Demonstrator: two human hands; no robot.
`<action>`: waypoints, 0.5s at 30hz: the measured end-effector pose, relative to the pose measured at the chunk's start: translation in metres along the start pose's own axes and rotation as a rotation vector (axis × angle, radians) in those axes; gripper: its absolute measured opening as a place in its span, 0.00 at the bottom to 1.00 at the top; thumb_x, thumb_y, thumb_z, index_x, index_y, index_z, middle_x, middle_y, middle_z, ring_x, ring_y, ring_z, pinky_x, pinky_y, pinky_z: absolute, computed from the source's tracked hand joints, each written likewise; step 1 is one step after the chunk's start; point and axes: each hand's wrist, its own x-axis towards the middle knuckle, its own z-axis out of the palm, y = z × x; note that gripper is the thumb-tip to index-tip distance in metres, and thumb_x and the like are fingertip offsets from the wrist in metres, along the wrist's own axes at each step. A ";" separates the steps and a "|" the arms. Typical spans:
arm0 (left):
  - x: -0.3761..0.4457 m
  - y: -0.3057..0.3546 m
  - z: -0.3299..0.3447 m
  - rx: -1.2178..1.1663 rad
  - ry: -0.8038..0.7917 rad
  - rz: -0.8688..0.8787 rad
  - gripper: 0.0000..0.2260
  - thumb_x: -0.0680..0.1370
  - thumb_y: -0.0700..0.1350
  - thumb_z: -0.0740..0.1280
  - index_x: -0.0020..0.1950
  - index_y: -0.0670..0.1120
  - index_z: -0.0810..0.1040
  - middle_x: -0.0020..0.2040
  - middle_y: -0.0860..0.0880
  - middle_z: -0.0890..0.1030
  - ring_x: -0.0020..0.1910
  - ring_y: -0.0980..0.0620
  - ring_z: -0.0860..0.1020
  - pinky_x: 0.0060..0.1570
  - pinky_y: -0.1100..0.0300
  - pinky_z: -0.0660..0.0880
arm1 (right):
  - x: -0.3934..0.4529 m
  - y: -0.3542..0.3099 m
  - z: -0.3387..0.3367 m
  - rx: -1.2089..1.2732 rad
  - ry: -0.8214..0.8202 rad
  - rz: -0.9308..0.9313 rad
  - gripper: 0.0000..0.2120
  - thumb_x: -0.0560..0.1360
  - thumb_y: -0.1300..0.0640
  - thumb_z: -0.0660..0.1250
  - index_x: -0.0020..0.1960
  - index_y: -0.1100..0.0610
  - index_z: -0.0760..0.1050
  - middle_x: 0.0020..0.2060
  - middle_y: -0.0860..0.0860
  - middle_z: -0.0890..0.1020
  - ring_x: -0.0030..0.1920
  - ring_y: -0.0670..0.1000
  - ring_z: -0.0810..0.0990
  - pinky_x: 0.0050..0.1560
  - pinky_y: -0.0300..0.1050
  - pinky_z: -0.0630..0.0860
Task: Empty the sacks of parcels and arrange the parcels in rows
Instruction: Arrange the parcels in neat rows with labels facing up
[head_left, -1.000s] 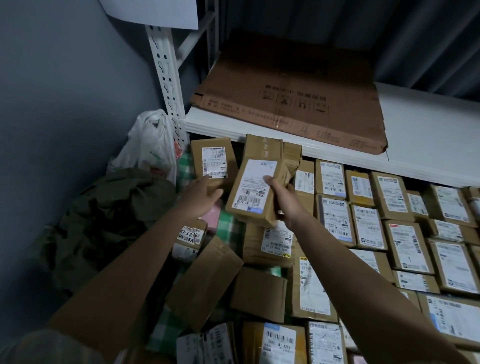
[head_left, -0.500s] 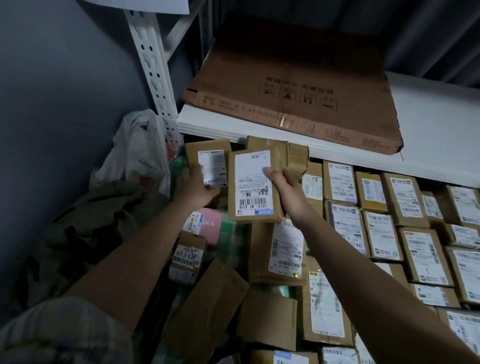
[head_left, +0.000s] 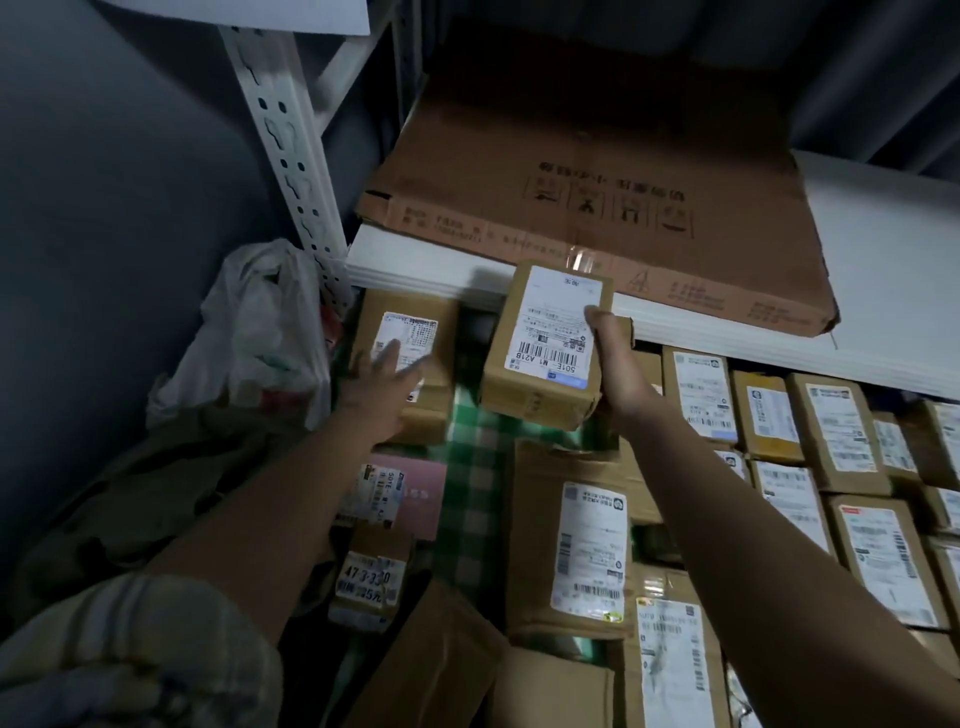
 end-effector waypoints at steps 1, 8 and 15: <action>-0.003 -0.006 -0.004 -0.013 -0.009 -0.025 0.43 0.75 0.35 0.66 0.78 0.60 0.43 0.79 0.47 0.39 0.77 0.37 0.46 0.66 0.42 0.68 | 0.001 0.000 0.000 0.010 0.000 0.009 0.30 0.67 0.29 0.60 0.57 0.48 0.80 0.53 0.51 0.85 0.56 0.56 0.82 0.66 0.59 0.71; 0.005 0.023 -0.019 -0.182 -0.195 -0.062 0.45 0.74 0.63 0.66 0.77 0.57 0.35 0.75 0.47 0.27 0.72 0.37 0.27 0.69 0.29 0.41 | -0.001 -0.002 0.003 0.002 0.013 0.021 0.31 0.66 0.28 0.60 0.58 0.48 0.80 0.53 0.51 0.85 0.57 0.56 0.82 0.67 0.59 0.70; 0.012 0.025 -0.002 -0.235 -0.097 -0.143 0.37 0.77 0.65 0.59 0.77 0.62 0.38 0.75 0.48 0.26 0.72 0.37 0.27 0.68 0.28 0.42 | -0.003 0.000 0.006 0.000 0.026 -0.021 0.24 0.79 0.36 0.52 0.59 0.49 0.79 0.52 0.50 0.85 0.52 0.51 0.84 0.46 0.45 0.76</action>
